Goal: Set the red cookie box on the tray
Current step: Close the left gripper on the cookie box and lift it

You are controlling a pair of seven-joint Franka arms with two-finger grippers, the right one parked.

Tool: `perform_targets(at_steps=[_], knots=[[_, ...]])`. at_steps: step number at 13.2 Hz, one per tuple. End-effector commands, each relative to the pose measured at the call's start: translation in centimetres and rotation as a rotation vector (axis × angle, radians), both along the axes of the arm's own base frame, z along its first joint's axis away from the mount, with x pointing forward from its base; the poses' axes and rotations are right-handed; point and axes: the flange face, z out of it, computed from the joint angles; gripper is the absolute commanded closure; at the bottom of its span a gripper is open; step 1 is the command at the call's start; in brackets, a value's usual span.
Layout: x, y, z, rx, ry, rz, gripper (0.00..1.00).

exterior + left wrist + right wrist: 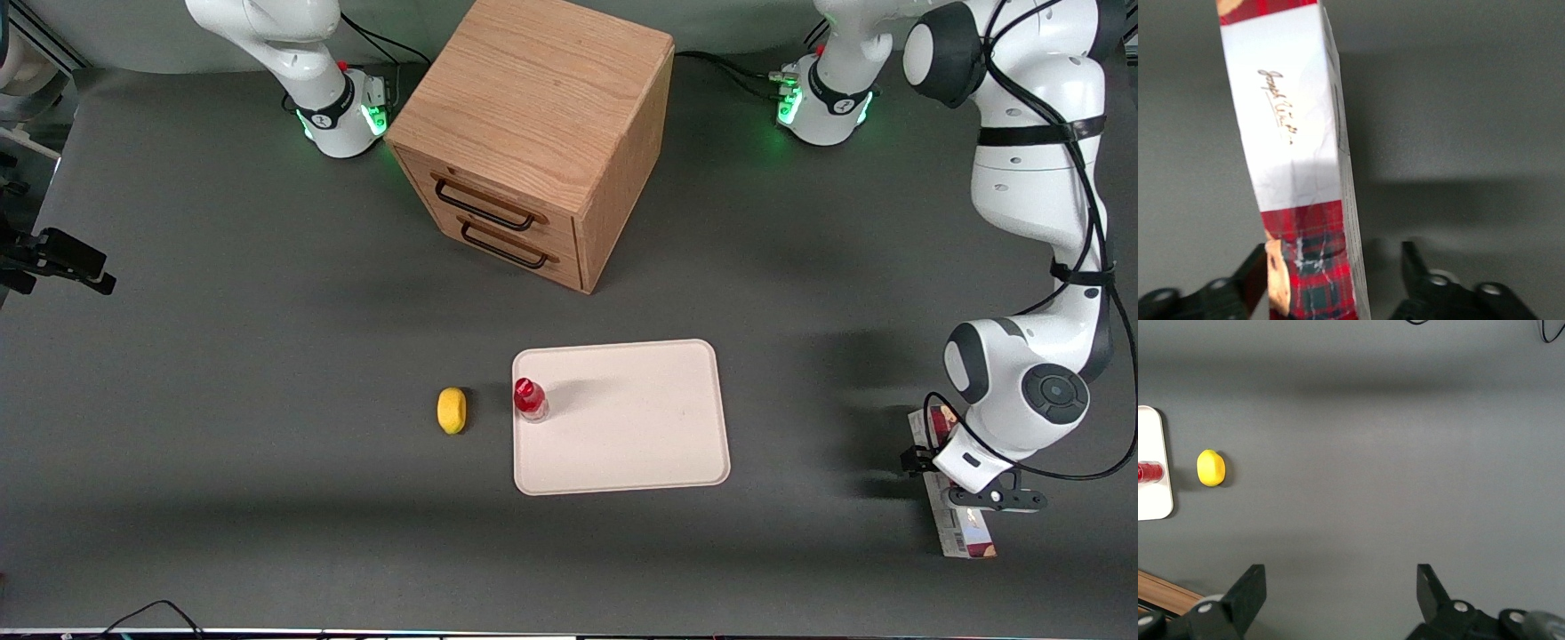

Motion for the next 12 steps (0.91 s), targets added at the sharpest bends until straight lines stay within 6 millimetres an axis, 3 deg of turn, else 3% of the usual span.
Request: perform_targets(at_steps=[1, 6, 7, 9, 12], knots=[[0.4, 0.2, 0.4, -0.005, 0.001, -0.009, 1.00], [0.5, 0.2, 1.5, 0.006, 0.000, -0.071, 1.00], [0.7, 0.3, 2.9, 0.014, -0.011, -0.099, 1.00], [0.3, 0.0, 7.9, 0.003, 0.048, -0.138, 1.00], [-2.3, -1.3, 19.7, -0.027, 0.132, -0.138, 1.00]])
